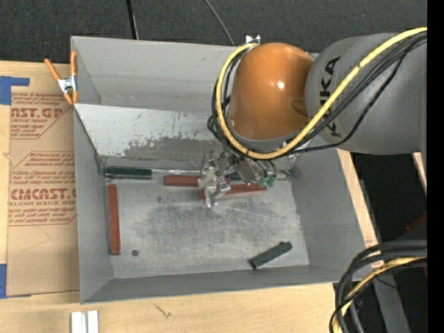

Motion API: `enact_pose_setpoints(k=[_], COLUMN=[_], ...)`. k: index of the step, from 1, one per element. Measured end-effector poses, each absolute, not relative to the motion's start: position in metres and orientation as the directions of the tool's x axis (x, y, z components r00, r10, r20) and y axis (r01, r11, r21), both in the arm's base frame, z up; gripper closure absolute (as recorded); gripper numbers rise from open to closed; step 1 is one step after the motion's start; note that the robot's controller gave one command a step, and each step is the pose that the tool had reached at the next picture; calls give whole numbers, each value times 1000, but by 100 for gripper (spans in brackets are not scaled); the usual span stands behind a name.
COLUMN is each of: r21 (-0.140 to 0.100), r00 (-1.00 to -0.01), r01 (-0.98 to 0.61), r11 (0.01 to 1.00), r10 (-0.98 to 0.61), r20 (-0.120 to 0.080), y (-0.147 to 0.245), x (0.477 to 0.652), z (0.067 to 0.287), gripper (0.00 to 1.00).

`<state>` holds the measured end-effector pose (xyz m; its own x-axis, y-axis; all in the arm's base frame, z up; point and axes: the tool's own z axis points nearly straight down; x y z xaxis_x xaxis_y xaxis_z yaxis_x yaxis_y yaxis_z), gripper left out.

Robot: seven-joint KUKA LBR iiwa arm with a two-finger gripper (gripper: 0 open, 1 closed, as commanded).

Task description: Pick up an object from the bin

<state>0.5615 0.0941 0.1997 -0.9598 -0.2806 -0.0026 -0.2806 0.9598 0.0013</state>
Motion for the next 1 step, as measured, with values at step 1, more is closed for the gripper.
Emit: enact_pose_setpoints(k=[1], r21=[2], r00=[-960], r01=[-281], r11=[960], r10=[-281], r20=[-2], y=[94], x=[561], z=[200], gripper=[100])
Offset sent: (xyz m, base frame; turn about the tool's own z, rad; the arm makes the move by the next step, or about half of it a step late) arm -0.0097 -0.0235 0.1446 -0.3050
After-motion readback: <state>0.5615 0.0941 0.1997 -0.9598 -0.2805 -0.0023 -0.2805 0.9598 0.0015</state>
